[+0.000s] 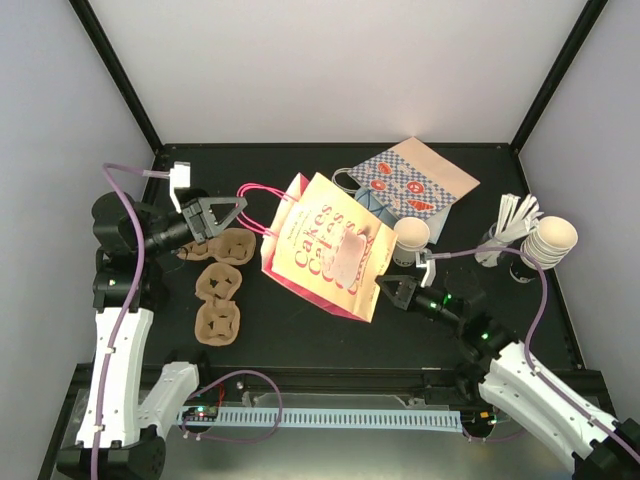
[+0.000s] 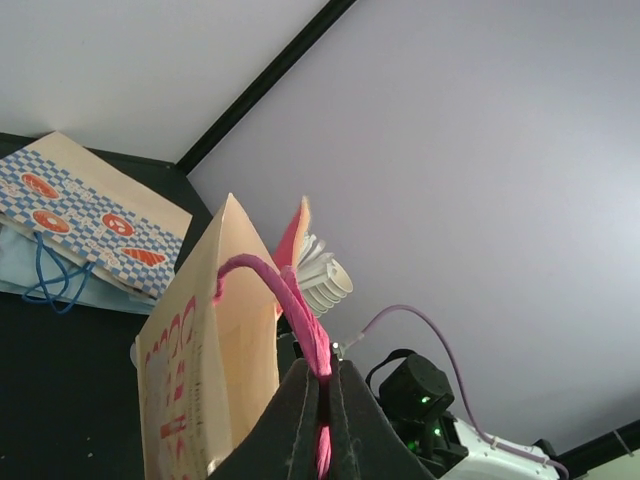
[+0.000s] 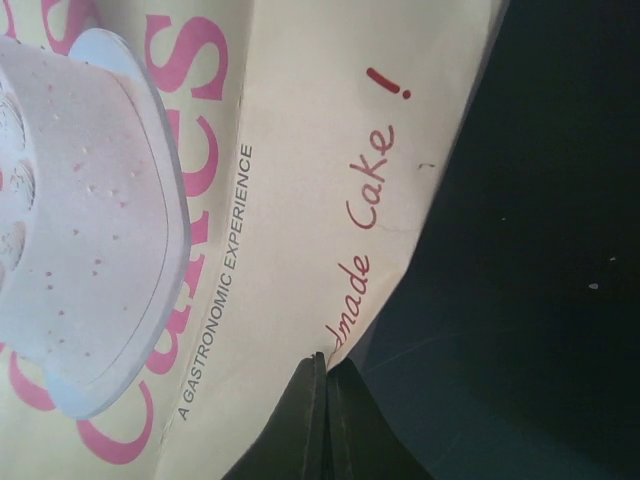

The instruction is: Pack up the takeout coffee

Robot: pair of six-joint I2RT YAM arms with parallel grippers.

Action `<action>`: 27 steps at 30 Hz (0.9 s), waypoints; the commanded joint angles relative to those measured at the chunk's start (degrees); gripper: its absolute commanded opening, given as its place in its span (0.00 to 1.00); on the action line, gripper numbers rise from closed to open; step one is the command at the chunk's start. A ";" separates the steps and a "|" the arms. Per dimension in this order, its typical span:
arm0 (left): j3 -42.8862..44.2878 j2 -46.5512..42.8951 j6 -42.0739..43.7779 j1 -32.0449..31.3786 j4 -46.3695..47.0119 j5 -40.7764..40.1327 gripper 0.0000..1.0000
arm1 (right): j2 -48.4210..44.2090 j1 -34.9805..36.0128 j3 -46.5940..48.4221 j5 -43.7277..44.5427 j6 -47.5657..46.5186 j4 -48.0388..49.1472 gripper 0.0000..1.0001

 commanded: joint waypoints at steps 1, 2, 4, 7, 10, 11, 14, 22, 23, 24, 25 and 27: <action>0.92 -0.17 -1.41 1.47 5.07 -0.57 0.01 | -1.23 -1.39 -2.94 1.11 -0.14 -3.54 0.01; 0.84 -0.09 -1.54 1.43 5.16 -0.54 0.01 | -1.57 -1.37 -3.14 1.21 -0.39 -3.74 0.01; 0.75 -0.08 -1.72 1.46 5.37 -0.41 0.01 | -1.91 -1.49 -3.25 1.42 -1.02 -4.12 0.01; 0.35 -0.15 -2.80 1.47 6.92 0.56 0.01 | -2.01 -1.57 -3.23 1.54 -1.70 -4.22 0.01; -0.66 -0.38 -4.44 1.34 9.04 1.39 0.02 | -1.33 -1.53 -2.97 1.67 -2.13 -3.84 0.01; -0.94 -0.61 -4.67 1.25 9.31 1.47 0.02 | -1.02 -1.58 -2.83 1.68 -2.25 -3.63 0.02; -1.33 -1.37 -4.63 0.76 9.62 0.93 0.02 | 0.90 -1.59 -2.07 1.72 -2.92 -3.42 0.08; -1.26 -3.21 -3.49 -1.69 9.53 -1.34 0.02 | 4.17 -1.59 2.84 1.68 -7.38 -7.87 0.18; -1.28 -3.42 -3.27 -1.86 9.47 -1.48 0.02 | 4.18 -1.57 3.43 1.68 -7.87 -8.39 0.18; -1.20 -3.60 -3.14 -2.04 9.44 -1.62 0.02 | 4.17 -1.56 4.00 1.60 -8.42 -9.02 0.20; -1.15 -3.69 -2.94 -2.23 9.44 -1.79 0.02 | 4.14 -1.58 4.55 1.45 -8.85 -9.55 0.20; -0.92 -3.96 -2.39 -2.62 8.96 -1.94 0.03 | 4.18 -1.54 5.81 1.21 -9.96 -10.70 0.22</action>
